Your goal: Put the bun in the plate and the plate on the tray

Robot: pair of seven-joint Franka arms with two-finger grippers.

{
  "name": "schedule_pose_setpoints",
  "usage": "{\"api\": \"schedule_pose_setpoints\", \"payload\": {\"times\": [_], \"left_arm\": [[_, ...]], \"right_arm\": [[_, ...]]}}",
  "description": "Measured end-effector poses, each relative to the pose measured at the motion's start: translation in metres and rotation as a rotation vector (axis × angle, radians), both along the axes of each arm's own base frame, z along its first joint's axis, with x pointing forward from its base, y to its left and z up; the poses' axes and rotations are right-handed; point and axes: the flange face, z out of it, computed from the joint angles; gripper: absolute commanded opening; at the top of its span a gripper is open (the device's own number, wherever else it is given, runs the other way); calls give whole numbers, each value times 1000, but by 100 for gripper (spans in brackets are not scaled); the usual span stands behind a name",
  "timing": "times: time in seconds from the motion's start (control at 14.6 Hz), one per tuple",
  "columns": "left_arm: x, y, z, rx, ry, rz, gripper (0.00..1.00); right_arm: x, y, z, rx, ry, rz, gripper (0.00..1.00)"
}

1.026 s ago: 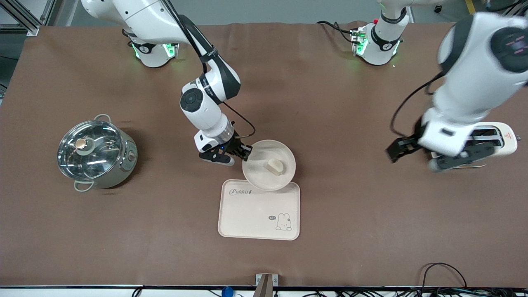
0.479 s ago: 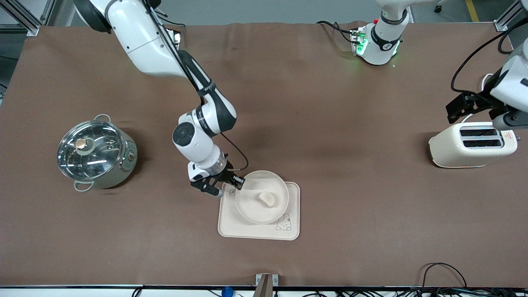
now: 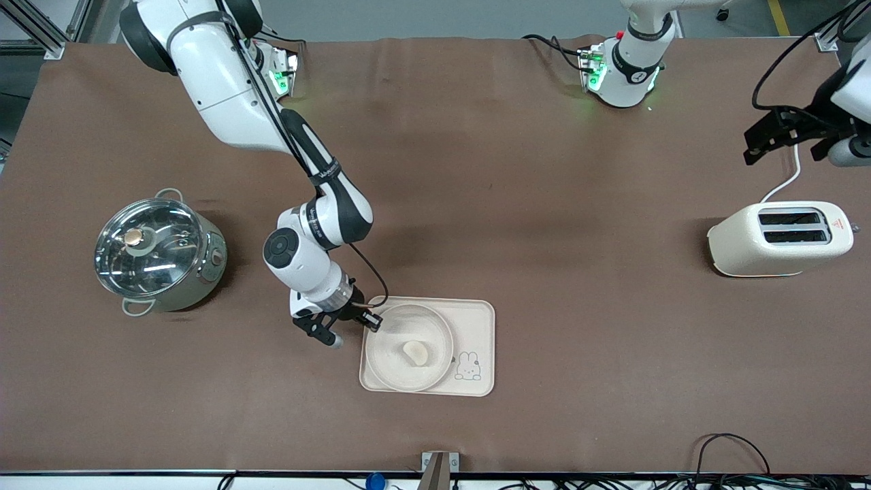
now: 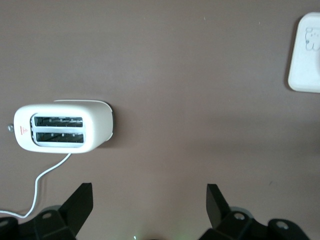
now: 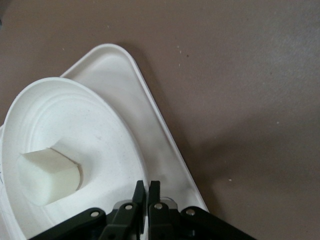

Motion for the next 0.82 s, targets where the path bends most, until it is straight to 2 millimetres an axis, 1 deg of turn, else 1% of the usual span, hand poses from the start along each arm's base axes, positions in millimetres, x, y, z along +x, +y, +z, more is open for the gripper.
{"api": "schedule_pose_setpoints", "payload": {"times": [0.21, 0.48, 0.55, 0.62, 0.68, 0.75, 0.82], "left_arm": [[-12, -3, -4, 4, 12, -6, 100], [-12, -2, -5, 5, 13, -5, 100], [-12, -2, -6, 5, 13, -5, 100], [-12, -2, -6, 5, 13, -5, 100], [-12, -2, -6, 5, 13, -5, 100], [-12, -2, -6, 5, 13, -5, 100], [-12, -2, -6, 5, 13, -5, 100]], "right_arm": [[-5, 8, -9, 2, 14, -4, 0], [-9, 26, -4, 18, 10, -9, 1], [-10, 28, -2, 20, 8, -9, 15], [-10, 29, -1, 21, 7, -10, 55], [-9, 28, -1, 22, 6, -11, 82], [-9, 28, -1, 22, 5, -11, 88], [-8, 28, 0, 22, 4, -11, 100]]}}
